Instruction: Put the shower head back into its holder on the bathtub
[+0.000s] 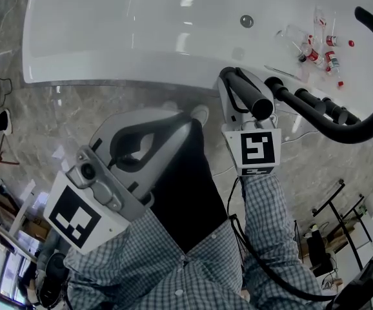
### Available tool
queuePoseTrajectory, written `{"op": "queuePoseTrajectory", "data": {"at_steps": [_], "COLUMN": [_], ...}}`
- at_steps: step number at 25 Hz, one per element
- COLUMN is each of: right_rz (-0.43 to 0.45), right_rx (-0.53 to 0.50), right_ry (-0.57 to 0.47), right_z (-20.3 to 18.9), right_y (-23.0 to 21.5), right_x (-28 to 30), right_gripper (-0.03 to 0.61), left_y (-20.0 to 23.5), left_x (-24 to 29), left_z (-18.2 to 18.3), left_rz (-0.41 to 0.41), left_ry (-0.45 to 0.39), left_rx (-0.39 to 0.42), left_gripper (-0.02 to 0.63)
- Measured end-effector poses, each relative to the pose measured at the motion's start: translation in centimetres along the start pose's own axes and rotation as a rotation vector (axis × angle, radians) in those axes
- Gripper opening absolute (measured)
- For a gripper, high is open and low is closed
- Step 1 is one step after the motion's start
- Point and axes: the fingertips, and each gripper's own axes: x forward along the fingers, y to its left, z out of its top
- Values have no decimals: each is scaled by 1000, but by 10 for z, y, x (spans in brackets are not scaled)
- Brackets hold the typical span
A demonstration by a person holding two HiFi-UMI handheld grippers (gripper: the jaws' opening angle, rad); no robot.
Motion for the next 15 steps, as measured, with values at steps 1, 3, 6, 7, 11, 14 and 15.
{"op": "queuePoseTrajectory", "data": {"at_steps": [1,3,6,7,11,14,15], "right_rz": [-4,-4,0,-1,-11,-23,-33], "right_rx": [10,26,37,39,62,100,107], "right_ry": [-9,-10,6,10,12,-5,-14], "right_z": [0,-6,-18,-20,-28,-35,-36], "right_y": [0,0,-1,-1,-2,-8,-11], "right_x": [0,2,0,-2,-14,-26,-30], "right_gripper": [137,137,137,137,137,129,112], "left_y": [0,0,1,0,-2,-5,-6], "left_x": [1,4,8,9,12,13,13], "left_z": [-1,-5,-9,-9,-11,-12,-13], "left_rz": [-4,-11,-20,-23,-32,-39,-41], "left_ry": [5,12,19,21,26,28,28], "left_rx": [2,4,7,8,8,12,14], "left_gripper": [8,8,8,8,8,8,8]}}
